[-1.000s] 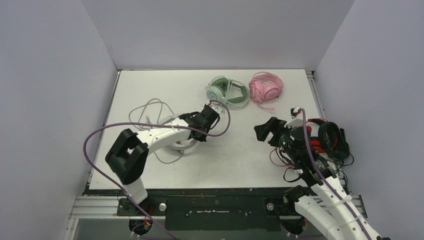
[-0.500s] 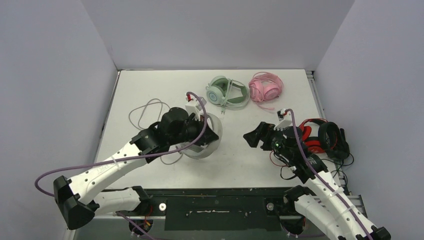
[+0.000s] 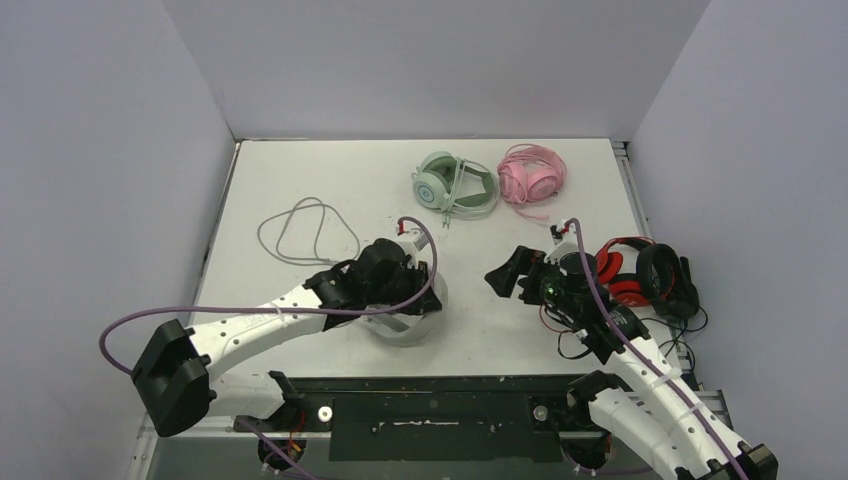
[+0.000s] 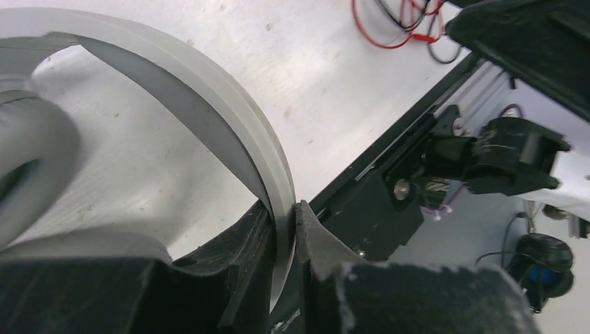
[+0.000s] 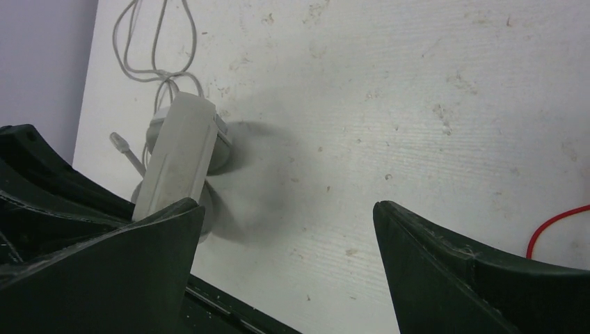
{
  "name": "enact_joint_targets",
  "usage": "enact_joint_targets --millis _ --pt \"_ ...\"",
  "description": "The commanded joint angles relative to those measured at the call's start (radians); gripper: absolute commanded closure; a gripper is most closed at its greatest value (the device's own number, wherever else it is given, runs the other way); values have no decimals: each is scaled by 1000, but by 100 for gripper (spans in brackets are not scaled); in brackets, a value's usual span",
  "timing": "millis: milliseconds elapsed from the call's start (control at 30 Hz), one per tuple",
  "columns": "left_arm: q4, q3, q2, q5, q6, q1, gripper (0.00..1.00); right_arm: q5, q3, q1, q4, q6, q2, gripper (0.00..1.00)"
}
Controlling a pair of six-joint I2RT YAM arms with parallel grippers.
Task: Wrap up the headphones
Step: Move the headphones to the corner of the board.
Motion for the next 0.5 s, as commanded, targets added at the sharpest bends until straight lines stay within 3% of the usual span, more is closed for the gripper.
enact_joint_targets --millis 0,100,167,267,367,467 --pt "185 -36 30 -37 15 -28 78 13 -27 7 -33 4 12 4" --pt "240 -55 41 -41 19 -49 46 2 -29 7 -61 6 22 4" --pt "209 -34 40 -65 41 -52 33 8 -29 9 -83 12 26 4" --pt "83 31 16 -152 92 -47 24 50 -25 30 -116 31 40 6" --pt "-36 86 -26 -237 129 -21 17 135 -6 118 -134 56 90 7" --pt "-104 96 -84 -232 150 53 15 237 19 231 -127 116 186 9"
